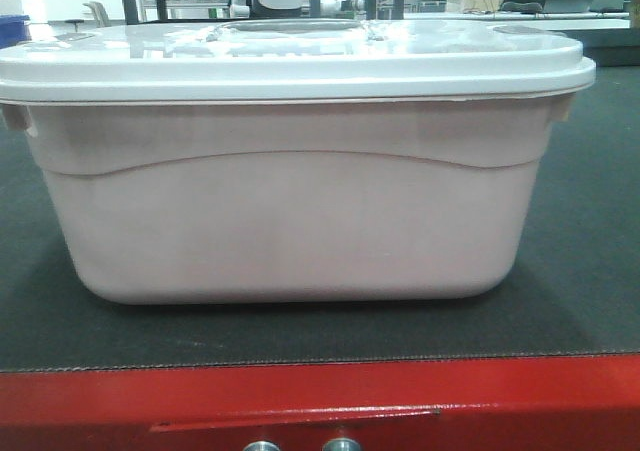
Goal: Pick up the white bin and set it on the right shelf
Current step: 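Move both grippers down to the short ends of the pink bin's lid, then close both grippers on the lid rims at the bin's two ends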
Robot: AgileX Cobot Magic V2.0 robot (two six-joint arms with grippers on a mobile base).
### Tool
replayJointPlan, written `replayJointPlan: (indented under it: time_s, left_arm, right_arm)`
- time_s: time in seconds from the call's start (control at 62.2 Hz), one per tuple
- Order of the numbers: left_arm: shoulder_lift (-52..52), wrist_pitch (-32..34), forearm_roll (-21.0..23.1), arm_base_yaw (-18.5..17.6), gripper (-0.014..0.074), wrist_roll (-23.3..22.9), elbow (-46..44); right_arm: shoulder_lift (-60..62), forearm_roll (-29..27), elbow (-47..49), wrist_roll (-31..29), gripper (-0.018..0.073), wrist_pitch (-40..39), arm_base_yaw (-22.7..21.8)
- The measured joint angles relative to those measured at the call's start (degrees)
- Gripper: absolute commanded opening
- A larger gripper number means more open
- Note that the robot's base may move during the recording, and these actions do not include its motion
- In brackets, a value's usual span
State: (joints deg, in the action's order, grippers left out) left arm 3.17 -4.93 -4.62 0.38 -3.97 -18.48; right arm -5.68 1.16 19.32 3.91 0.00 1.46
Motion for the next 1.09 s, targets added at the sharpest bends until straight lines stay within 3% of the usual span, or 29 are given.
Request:
replayJointPlan:
  time_s: [0.096, 0.209, 0.305, 0.45, 0.562, 0.691, 0.803, 0.932, 1.093]
  left_arm:
    - [5.12, -3.8, -0.22, -1.49, 0.0006, 0.0, -6.5]
    - [12.13, -7.52, -0.34, -3.5, 0.022, 0.0, -12.93]
    - [18.46, -10.61, -0.34, -5.21, 0.0321, 0.0, -17.1]
    - [27.38, -14.51, 2.07, -7.26, 0.0342, 0.0, -20.76]
    - [32.6, -18.85, 7.27, -8.27, 0.0359, 0.0, -23.92]
    - [40.15, -27.72, 12.45, -8.67, 0.036, 0.43, -30.31]
    - [46.62, -35.17, 16.18, -8.67, 0.036, 5.59, -36.35]
    - [53.31, -40.86, 24.09, -7.14, 0.036, 13.91, -41.84]
    - [59.41, -46.02, 38.88, 0.08, 0.036, 26.57, -45.61]
  right_arm:
    - [-5.54, 0.0, 4.13, 0.0, 0.0159, 1.09, 0.0]
    - [-12.31, 0.0, 7.63, 0.0, 0.0357, 1.06, 0.0]
    - [-18.0, 0.0, 9.92, 0.0, 0.05, 1.06, 0.0]
    - [-25.55, 0.0, 12.21, 0.0, 0.0606, 2.17, 0.0]
    - [-30.36, -1.92, 15.06, 0.0, 0.0603, 6.86, 0.0]
    - [-35.93, -8.39, 21.58, 0.0, 0.0603, 16.91, 0.0]
    - [-41.51, -13.34, 28.87, 0.0, 0.0603, 26.98, 0.0]
    - [-47.96, -17.41, 35.51, -0.13, 0.0603, 36.46, 0.0]
    - [-55.27, -23.92, 43.1, -5.09, 0.0603, 46.34, -0.36]
